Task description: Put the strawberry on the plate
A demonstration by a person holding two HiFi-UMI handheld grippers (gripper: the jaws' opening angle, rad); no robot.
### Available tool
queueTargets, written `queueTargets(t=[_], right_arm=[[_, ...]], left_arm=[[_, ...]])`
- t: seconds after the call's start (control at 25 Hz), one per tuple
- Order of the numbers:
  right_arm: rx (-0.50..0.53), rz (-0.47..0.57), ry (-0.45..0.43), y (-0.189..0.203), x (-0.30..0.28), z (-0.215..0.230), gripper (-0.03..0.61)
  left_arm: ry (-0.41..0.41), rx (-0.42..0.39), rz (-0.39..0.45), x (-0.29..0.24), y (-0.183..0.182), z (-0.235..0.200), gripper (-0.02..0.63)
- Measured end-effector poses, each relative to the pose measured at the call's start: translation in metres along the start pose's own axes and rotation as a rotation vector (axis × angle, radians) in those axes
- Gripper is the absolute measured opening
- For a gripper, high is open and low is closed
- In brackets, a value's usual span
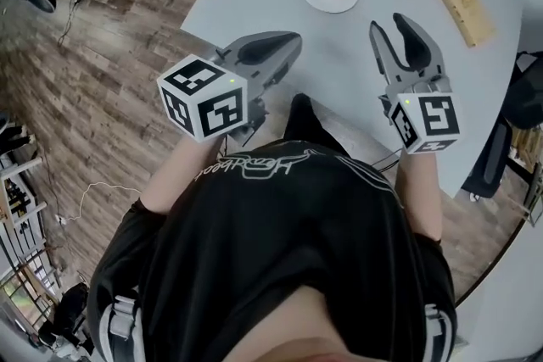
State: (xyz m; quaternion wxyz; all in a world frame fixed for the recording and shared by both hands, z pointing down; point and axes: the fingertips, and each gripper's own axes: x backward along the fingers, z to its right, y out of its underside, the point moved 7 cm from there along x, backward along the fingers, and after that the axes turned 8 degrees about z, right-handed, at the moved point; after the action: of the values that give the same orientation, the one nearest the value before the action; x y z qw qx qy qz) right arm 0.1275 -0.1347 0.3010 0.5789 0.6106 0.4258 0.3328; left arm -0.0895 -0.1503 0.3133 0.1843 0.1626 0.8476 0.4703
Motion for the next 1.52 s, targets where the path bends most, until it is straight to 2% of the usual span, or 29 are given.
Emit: queueTargets(t=[0.24,0.44,0.72,0.96,1.16,1.36,1.52], right_arm=[[-0.031,0.064,0.014,-0.026,0.059,-0.022,0.124],[-0.036,0.097,-0.002,-0.035,0.084,-0.041,0.057],[-0.085,0.093,-0.115,-0.031,0.097,-0.064,0.011],[-0.182,0.059,-0.185,-0.014,0.102,-0.074,0.009],[-0.333,0.048,-0.205,0.0,0.101,-0.074,0.009],[-0.264,0.032,-0.205,0.004,0.1,-0.075,0.009],[-0.258,0.024,-0.209,0.005,0.1,-0.073,0.009]], left_arm=[[0.071,-0.034,0.033,0.012,0.003,0.038,0.006],[0.109,-0.052,0.063,0.021,0.001,0.06,0.006],[0.114,-0.091,0.069,0.025,0.005,0.078,0.006],[0.116,-0.096,0.057,0.032,0.019,0.084,0.006],[0.113,-0.1,0.044,0.032,0.024,0.085,0.006],[0.101,-0.095,0.043,0.033,0.028,0.081,0.006],[0.095,-0.083,0.033,0.03,0.029,0.08,0.006]])
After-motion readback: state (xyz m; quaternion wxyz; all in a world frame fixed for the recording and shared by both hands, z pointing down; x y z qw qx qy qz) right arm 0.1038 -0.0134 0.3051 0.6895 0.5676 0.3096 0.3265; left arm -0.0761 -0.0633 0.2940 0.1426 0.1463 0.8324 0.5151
